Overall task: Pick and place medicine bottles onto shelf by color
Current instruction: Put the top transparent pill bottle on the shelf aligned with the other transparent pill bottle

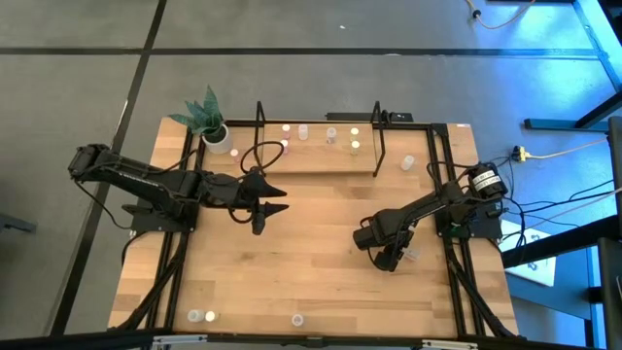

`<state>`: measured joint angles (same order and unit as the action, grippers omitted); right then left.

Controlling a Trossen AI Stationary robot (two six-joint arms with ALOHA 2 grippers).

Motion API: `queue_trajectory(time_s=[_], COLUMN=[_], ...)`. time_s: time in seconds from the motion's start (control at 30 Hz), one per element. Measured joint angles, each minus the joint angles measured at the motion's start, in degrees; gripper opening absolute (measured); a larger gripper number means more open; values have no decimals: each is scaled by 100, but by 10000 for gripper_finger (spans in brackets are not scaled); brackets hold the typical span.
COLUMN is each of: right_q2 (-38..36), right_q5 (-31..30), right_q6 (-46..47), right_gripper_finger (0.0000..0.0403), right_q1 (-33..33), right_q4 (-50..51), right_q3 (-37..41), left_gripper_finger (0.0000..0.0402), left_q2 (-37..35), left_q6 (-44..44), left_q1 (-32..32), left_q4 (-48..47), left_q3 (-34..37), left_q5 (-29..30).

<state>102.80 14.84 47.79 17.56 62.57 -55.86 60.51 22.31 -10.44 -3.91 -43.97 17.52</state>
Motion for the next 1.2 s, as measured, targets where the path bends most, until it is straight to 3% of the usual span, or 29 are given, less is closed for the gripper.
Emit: queue_trajectory(time_s=[0.17,0.43,0.67,0.97,1.2], right_q2=[0,-38,-50,-50,-31], right_q5=[-33,-822,-2561,-4561,-4782], right_q6=[-9,-138,-314,-637,-1430], right_gripper_finger=[140,141,144,145,145], right_q1=[0,-26,-26,-377,-500], right_q4=[-48,-122,-359,-2851,-6027], right_q3=[-19,-761,-1847,-1639,-822], left_gripper_finger=[180,180,180,180,180], left_q2=[0,0,-2,-2,-2], left_q6=[-1,-2,0,7,149], left_q1=[0,1,-2,-55,-131], left_q4=[-1,-18,-17,-10,-12], left_q3=[0,0,0,0,0], left_q5=[0,0,0,-2,-4])
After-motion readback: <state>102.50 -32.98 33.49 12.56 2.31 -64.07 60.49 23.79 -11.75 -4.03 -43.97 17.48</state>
